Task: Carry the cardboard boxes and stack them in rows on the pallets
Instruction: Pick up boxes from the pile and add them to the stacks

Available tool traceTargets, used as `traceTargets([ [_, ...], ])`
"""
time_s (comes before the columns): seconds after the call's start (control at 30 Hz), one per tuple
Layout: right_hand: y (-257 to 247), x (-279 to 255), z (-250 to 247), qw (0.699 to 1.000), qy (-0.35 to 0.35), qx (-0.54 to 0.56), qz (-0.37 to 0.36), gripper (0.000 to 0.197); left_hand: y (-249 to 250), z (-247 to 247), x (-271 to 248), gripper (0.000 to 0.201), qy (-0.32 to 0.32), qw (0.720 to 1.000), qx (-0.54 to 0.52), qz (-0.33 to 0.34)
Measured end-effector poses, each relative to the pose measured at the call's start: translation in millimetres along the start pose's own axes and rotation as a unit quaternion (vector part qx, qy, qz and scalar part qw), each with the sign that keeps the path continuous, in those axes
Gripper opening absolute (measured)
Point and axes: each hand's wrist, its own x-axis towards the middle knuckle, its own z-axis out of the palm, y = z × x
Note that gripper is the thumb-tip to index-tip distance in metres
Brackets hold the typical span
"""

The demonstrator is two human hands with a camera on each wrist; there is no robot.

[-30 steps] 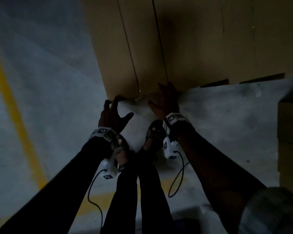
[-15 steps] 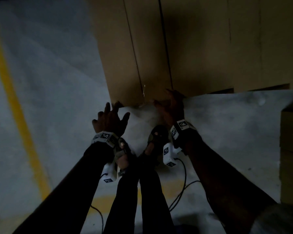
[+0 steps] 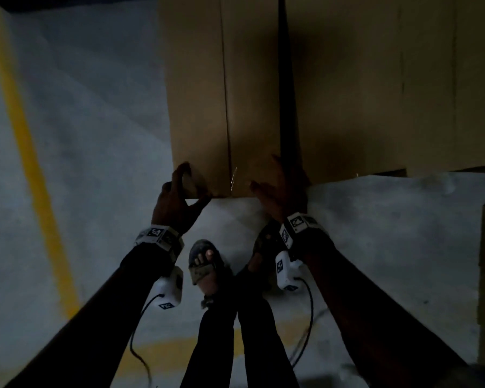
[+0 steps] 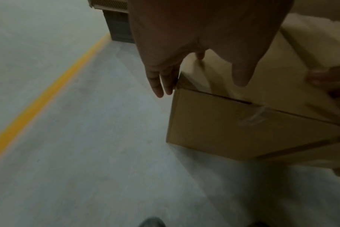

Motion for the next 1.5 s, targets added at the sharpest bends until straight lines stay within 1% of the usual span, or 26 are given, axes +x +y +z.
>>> traceTargets([
  [0.07,-4.3,18.5,-5.1,0.998,0.001,-0.059,-0.035,0.085,3.1,-1.4,14.6,0.102,-0.021,1.000,0.012,-0.004],
  [0.13,-4.2,37.8,-6.0,0.996,0.003,-0.083,-0.044,0.086,6.1,-0.5,31.4,0.103,-0.021,0.999,0.034,-0.027],
  [0.2,-3.8,49.5,-6.2,0.996,0.002,-0.061,-0.059,0.089,8.9,-0.2,45.3,0.102,-0.003,0.999,0.043,-0.016],
  [0.27,-4.7,54.1,2.2,0.998,0.008,-0.008,-0.068,0.093,10.3,-0.7,58.6,0.105,0.003,1.000,0.027,-0.009],
  [0.33,-5.5,55.7,18.7,0.996,0.048,0.041,-0.062,0.095,10.8,-2.0,66.3,0.110,0.011,1.000,0.018,-0.018],
  [0.43,-6.3,53.3,29.1,0.994,0.091,0.040,-0.046,0.095,18.7,-3.2,63.2,0.117,0.016,0.999,0.035,-0.014],
  [0.5,-14.3,43.6,22.6,0.991,0.090,0.079,-0.051,0.093,29.2,-10.9,55.7,0.125,0.017,0.998,0.052,-0.010],
  [0.53,-16.3,40.9,19.9,0.991,0.089,0.084,-0.059,0.089,36.1,-17.3,50.9,0.126,0.019,0.998,0.054,-0.008],
  [0.6,-28.0,30.8,9.9,0.990,0.117,0.058,-0.045,0.081,50.0,-32.6,41.1,0.125,0.022,0.997,0.068,0.004],
  [0.67,-39.1,25.4,-2.7,0.991,0.131,0.011,-0.039,0.080,62.0,-49.1,29.7,0.123,0.035,0.995,0.087,0.022],
  [0.7,-43.5,22.5,-8.7,0.991,0.128,0.001,-0.034,0.080,64.1,-54.3,24.6,0.122,0.039,0.994,0.099,0.027],
  [0.73,-49.5,16.8,-16.6,0.993,0.117,0.015,-0.031,0.081,66.9,-60.9,19.1,0.122,0.045,0.993,0.108,0.030],
  [0.8,-65.7,-3.5,-36.2,0.995,0.067,0.068,-0.024,0.080,73.6,-75.1,5.0,0.119,0.054,0.991,0.122,0.031],
  [0.87,-82.0,-26.9,-55.6,0.996,0.044,0.080,-0.023,0.080,86.1,-92.4,-13.3,0.119,0.053,0.990,0.130,0.027],
  [0.97,-107.7,-69.6,-83.8,0.997,0.051,0.047,-0.016,0.090,104.0,-125.0,-50.9,0.118,0.064,0.989,0.122,0.045],
  [1.03,-126.2,-101.2,-107.5,0.998,0.052,0.017,-0.015,0.089,123.3,-150.8,-83.5,0.116,0.069,0.990,0.114,0.048],
  [1.1,-152.5,-138.7,-139.1,0.998,0.060,0.001,-0.016,0.089,147.9,-182.1,-122.1,0.118,0.065,0.993,0.097,0.030],
  [1.13,-164.5,-158.6,-155.6,0.998,0.064,-0.005,-0.013,0.085,158.6,-195.9,-143.6,0.118,0.069,0.994,0.087,0.022],
  [1.2,-186.2,-197.5,-188.5,0.998,0.067,-0.011,-0.007,0.082,178.9,-220.8,-187.9,0.118,0.092,0.993,0.077,0.012],
  [1.27,-209.4,-239.5,-221.7,0.998,0.055,-0.012,-0.025,0.084,200.2,-246.9,-233.9,0.118,0.111,0.991,0.070,0.010],
  [1.33,-229.6,-277.7,-248.6,0.997,0.044,-0.027,-0.058,0.087,219.4,-273.4,-275.8,0.116,0.134,0.989,0.064,0.001],
  [1.5,-280.9,-353.7,-307.4,0.990,0.025,-0.053,-0.130,0.097,253.8,-323.7,-362.4,0.114,0.213,0.975,0.055,-0.014],
])
